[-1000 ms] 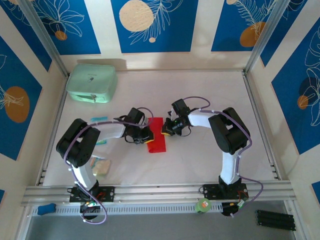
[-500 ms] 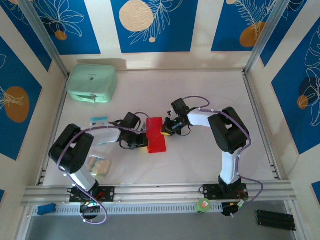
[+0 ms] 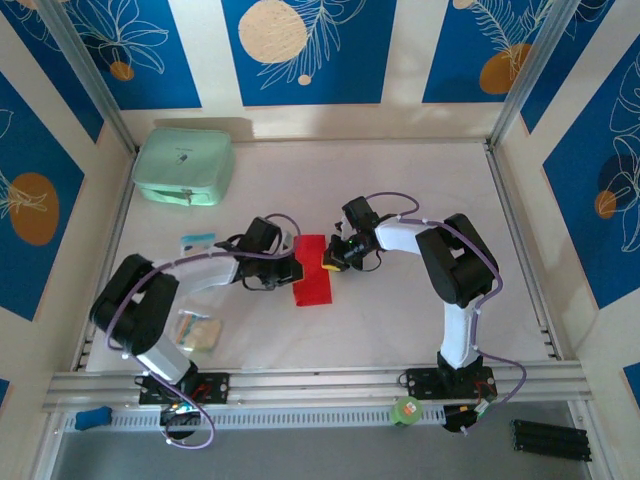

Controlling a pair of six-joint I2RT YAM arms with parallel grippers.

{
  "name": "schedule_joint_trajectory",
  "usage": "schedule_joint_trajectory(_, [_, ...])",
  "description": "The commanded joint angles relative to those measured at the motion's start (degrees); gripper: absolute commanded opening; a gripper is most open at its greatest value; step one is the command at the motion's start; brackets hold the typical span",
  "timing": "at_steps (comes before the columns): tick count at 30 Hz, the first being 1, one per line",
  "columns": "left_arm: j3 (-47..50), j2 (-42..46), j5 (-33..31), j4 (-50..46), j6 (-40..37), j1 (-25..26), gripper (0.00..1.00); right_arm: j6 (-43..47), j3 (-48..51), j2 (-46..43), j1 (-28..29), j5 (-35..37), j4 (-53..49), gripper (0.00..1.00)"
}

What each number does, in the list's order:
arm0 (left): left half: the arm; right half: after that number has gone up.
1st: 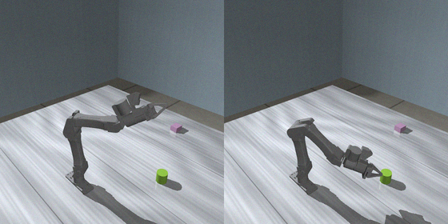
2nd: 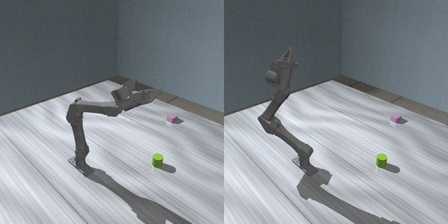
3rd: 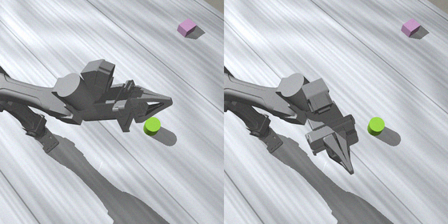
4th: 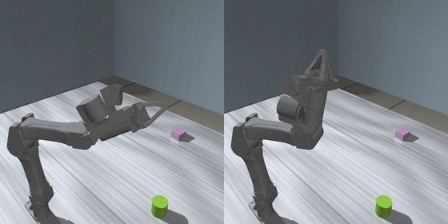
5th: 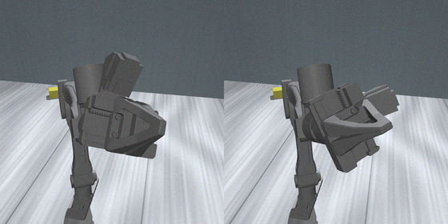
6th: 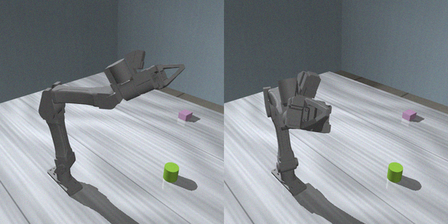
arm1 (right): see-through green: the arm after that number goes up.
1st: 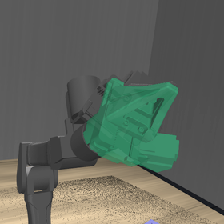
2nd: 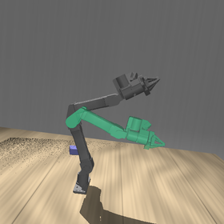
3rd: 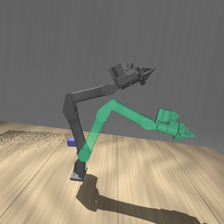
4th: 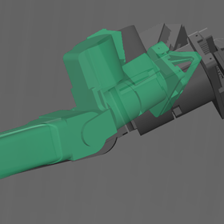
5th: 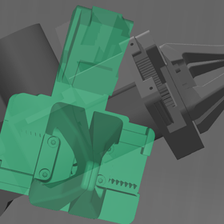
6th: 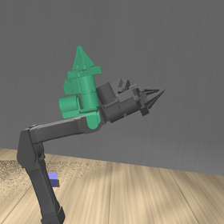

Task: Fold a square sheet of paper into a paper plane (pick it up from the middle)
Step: First fold the square sheet of paper in half at the center of the table.

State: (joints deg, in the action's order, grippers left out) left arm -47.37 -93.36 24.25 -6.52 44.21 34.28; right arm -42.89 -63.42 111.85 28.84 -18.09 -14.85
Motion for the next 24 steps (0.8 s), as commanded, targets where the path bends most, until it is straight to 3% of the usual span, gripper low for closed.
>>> schedule_joint_trajectory(1, [-1.49, -3.49, 1.56, 1.05, 2.53, 1.45, 0.11, -0.52, 1.98, 4.87, -0.28, 9.12, -6.16, 0.05])
schedule_joint_trajectory(10, [5.18, -4.16, 0.19, -0.87, 1.13, 2.46, 0.10, -0.35, 1.63, 5.66, -0.28, 9.47, -6.48, 0.04])
schedule_joint_trajectory(19, [8.06, -1.15, -2.27, -16.94, -8.22, 2.64, 0.06, -0.26, 1.96, 5.77, -0.44, 9.99, -6.59, 0.04])
schedule_joint_trajectory(24, [4.66, 3.33, -3.59, -21.19, -7.80, 2.64, 0.05, -0.26, 1.87, 5.83, -0.43, 10.18, -6.77, 0.04])
